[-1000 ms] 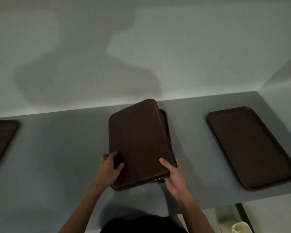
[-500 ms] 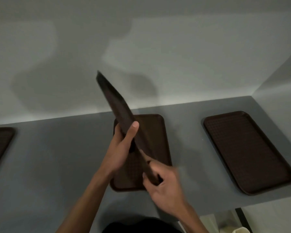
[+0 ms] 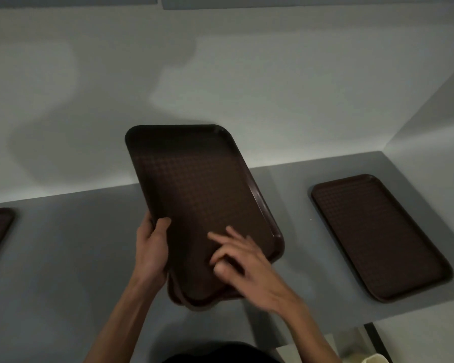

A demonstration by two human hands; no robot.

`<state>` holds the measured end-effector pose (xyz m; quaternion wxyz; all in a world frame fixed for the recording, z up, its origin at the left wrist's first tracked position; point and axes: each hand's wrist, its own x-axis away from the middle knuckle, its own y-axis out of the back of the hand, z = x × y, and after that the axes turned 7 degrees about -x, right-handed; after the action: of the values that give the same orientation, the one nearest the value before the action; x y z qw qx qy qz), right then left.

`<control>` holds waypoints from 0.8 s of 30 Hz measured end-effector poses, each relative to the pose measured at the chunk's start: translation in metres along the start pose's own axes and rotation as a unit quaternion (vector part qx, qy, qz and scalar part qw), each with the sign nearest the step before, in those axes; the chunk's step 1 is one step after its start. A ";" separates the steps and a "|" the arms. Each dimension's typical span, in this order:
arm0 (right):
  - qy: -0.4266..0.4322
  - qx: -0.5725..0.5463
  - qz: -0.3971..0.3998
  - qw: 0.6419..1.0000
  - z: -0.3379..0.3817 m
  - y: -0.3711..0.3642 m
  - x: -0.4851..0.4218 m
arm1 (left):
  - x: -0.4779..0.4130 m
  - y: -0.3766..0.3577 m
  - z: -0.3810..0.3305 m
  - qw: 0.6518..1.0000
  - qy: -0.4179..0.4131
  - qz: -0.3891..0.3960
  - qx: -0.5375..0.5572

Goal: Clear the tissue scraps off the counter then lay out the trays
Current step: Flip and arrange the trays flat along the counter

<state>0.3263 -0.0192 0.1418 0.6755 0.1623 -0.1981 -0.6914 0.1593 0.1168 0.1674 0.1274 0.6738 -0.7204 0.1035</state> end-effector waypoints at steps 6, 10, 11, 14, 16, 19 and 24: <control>-0.146 0.193 -0.305 0.921 -0.055 0.028 -0.005 | 0.006 0.010 -0.002 0.999 0.011 0.031 -0.008; -0.213 0.125 -0.377 0.893 -0.048 0.053 0.003 | 0.014 0.001 0.007 0.997 -0.007 0.069 -0.029; -0.220 0.138 -0.379 0.889 -0.048 0.059 0.008 | 0.015 -0.003 0.011 0.996 -0.018 0.077 -0.042; -0.206 0.160 -0.403 0.877 -0.056 0.076 0.028 | 0.017 -0.018 0.017 0.984 -0.085 0.090 -0.130; -0.204 0.157 -0.414 0.873 -0.064 0.087 0.040 | 0.017 -0.033 0.023 0.965 -0.136 0.086 -0.205; -0.225 0.162 -0.413 0.868 -0.077 0.108 0.058 | 0.022 -0.060 0.032 0.947 -0.176 0.048 -0.264; -0.255 0.166 -0.399 0.865 -0.115 0.149 0.092 | 0.040 -0.121 0.047 0.918 -0.208 0.042 -0.334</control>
<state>0.5092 -0.1183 0.1196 0.2316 0.1552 -0.3935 -0.8761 0.2756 0.0556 0.1328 0.1873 0.5675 -0.7511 -0.2804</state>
